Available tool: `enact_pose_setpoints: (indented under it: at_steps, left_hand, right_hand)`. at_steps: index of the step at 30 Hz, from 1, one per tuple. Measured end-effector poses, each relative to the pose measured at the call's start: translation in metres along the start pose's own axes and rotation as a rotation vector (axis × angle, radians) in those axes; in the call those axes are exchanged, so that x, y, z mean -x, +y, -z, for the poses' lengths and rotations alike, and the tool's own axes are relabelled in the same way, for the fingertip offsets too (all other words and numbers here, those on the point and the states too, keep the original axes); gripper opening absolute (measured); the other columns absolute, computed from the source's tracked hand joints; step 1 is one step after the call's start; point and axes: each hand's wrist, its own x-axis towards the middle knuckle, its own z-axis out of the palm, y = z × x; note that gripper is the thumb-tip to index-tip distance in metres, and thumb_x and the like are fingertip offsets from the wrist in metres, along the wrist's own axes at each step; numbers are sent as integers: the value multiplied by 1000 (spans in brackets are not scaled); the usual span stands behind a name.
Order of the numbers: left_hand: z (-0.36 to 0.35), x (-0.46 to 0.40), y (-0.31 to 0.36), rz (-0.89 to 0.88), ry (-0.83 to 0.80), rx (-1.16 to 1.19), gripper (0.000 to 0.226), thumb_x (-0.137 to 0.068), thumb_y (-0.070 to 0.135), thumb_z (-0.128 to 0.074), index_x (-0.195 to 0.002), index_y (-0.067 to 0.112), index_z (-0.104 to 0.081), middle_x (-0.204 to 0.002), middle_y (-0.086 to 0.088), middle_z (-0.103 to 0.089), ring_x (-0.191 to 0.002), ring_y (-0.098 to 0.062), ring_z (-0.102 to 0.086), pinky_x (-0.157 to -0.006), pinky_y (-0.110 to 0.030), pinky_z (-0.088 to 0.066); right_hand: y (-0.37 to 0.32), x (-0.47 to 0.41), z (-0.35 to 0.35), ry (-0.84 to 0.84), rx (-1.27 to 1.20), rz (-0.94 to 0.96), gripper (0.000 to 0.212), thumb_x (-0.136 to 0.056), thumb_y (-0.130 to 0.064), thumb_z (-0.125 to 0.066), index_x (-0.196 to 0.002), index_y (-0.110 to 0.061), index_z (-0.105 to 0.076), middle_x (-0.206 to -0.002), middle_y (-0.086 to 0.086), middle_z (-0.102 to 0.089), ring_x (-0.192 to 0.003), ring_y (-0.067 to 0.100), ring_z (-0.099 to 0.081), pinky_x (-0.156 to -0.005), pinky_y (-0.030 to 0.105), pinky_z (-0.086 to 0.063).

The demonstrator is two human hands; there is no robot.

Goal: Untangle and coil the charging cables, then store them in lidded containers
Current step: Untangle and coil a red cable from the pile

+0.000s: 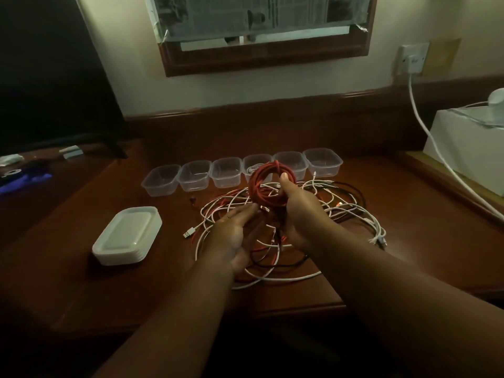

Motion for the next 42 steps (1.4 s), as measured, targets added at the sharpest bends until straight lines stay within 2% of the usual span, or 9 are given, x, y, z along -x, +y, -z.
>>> enact_pose_setpoints:
  at_steps: [2,4,12,18,23,27,34,38,42]
  left_hand:
    - [-10,-8,-2,-4,-8,100,21,-95,11,-60,-111,1,-69,-108,-17,-74,-101,-24,-73,-94,-36,-55]
    - [-19,-17,-2,-28,-29,151,19,-93,10,-61,-109,2,-69,-103,-15,-75,-98,-22,-73,-91,-34,-56]
    - [-33,-65,-4,-137,-41,146,30,-85,-7,-64,-106,13,-58,-98,-15,-74,-88,-23,-74,-85,-36,-58]
    - [-26,-109,-8,-177,-66,123,33,-92,-1,-58,-123,7,-53,-87,-9,-73,-80,-21,-72,-72,-33,-59]
    - [-17,-139,-13,-148,-195,111,48,-86,7,-61,-133,1,-51,-96,-11,-72,-92,-22,-70,-86,-37,-56]
    - [-7,-153,-18,-117,-248,53,30,-94,9,-54,-123,12,-57,-97,-7,-72,-97,-23,-70,-87,-40,-58]
    - [-6,-163,-23,-79,-200,57,37,-98,12,-47,-134,12,-55,-91,-6,-68,-98,-24,-68,-95,-45,-51]
    - [-5,-162,-27,-143,-155,-34,48,-92,3,-56,-138,16,-50,-122,-15,-69,-115,-29,-66,-104,-50,-49]
    - [-3,-160,-24,-139,-190,-3,61,-87,-10,-47,-141,19,-46,-128,-22,-63,-119,-36,-62,-104,-52,-48]
  right_hand:
    - [-2,-14,2,29,111,30,57,-101,-53,-39,-139,-12,-48,-127,16,-63,-118,27,-59,-101,40,-45]
    - [-3,-25,3,54,171,52,58,-102,-52,-35,-144,-12,-43,-133,14,-59,-125,26,-54,-95,35,-40]
    - [9,-69,5,84,267,6,48,-106,-46,-28,-120,-14,-61,-91,0,-65,-83,11,-60,-67,26,-45]
    - [10,-111,3,83,375,116,58,-104,-53,-23,-136,-16,-54,-122,10,-65,-118,26,-60,-105,44,-46]
    - [5,-154,11,38,415,159,47,-105,-49,-30,-128,-19,-59,-107,4,-68,-103,22,-64,-95,40,-50]
    - [17,-175,28,-46,250,86,28,-101,-44,-48,-111,-24,-64,-106,5,-73,-105,27,-67,-100,49,-49]
    - [34,-179,30,-113,247,203,22,-101,-30,-52,-118,-23,-63,-112,4,-72,-107,19,-68,-102,46,-50]
    - [34,-175,30,-204,329,257,10,-101,-29,-51,-108,-30,-58,-113,3,-69,-107,15,-66,-100,42,-51]
    - [32,-174,33,-242,373,286,14,-102,-39,-48,-107,-33,-59,-111,0,-70,-107,16,-67,-99,47,-52]
